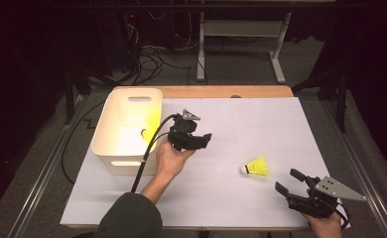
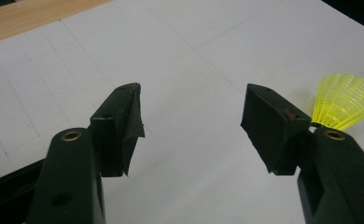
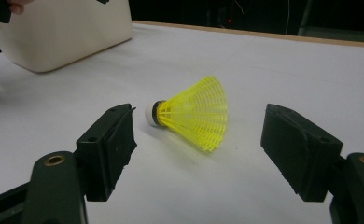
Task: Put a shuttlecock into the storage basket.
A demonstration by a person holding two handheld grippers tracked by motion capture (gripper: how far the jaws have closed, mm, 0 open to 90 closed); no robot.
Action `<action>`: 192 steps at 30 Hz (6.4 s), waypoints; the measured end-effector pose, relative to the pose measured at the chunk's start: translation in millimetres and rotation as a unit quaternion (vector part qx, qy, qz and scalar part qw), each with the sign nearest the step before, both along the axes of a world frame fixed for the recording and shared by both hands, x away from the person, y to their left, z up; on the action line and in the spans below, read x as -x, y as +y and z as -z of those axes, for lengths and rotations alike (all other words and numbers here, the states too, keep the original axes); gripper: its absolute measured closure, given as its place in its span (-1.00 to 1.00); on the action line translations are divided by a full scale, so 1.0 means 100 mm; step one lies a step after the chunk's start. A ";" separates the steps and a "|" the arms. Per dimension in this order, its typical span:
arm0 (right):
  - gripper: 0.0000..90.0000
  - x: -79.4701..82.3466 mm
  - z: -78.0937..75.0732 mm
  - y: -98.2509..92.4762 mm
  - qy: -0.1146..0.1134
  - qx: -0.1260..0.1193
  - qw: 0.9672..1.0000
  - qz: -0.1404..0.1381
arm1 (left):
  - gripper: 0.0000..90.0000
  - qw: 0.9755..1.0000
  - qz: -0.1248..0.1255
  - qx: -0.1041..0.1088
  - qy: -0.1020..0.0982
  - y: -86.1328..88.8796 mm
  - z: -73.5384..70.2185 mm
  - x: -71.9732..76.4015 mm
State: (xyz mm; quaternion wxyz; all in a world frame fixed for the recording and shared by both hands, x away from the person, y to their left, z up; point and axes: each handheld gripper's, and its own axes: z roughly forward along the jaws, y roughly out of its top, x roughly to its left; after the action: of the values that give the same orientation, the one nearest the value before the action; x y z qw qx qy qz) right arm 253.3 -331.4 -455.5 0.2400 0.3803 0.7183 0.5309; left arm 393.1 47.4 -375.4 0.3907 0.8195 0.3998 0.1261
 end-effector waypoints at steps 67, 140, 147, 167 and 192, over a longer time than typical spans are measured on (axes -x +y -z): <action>0.21 -0.55 -0.05 0.40 0.120 0.070 0.990 -0.010 | -0.13 1.000 0.015 -0.013 0.005 0.07 0.66 0.28; 1.00 -0.90 -0.19 0.98 0.149 0.063 0.976 -0.146 | -0.21 0.997 0.082 0.012 -0.001 0.18 0.70 0.27; 1.00 -0.93 -0.20 1.06 0.150 0.062 0.974 -0.156 | -0.21 0.996 0.090 0.016 0.002 0.16 0.71 0.27; 1.00 -0.99 -0.21 1.28 0.155 0.060 0.968 -0.187 | -0.22 0.991 0.135 -0.001 0.010 0.00 0.69 0.28; 1.00 -1.04 -0.24 1.47 0.162 0.060 0.959 -0.223 | -0.20 0.987 0.158 -0.008 0.024 -0.03 0.73 0.29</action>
State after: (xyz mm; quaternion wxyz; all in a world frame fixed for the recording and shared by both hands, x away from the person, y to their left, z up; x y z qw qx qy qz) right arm 357.4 -184.3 -431.9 0.0187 0.2763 0.8447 0.4581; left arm 364.2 44.6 -448.7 0.3894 0.8781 0.2741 0.0461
